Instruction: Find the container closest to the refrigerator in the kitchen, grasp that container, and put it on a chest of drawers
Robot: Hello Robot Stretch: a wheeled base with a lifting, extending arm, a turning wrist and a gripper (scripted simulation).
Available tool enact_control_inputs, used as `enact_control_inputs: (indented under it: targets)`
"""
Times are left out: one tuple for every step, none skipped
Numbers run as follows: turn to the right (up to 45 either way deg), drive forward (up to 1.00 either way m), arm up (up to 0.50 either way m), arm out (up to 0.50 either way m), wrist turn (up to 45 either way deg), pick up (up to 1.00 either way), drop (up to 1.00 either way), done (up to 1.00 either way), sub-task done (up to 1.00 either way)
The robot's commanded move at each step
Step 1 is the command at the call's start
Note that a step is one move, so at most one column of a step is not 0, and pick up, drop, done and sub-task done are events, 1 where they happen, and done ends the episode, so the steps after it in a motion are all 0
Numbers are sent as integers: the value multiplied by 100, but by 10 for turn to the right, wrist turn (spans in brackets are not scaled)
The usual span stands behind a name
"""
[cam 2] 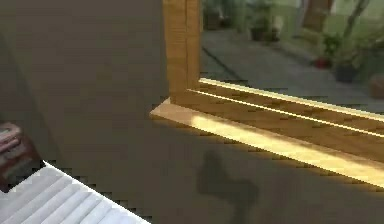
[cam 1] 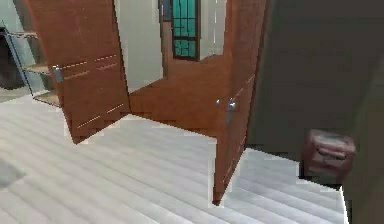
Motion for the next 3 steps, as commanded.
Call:
enact_control_inputs:
  targets:
    - [0,5,0,0,0,0,0,0,0]
    - [-390,0,0,0,0,0,0,0,0]
    - [0,45,0,0,0,0,0,0,0]
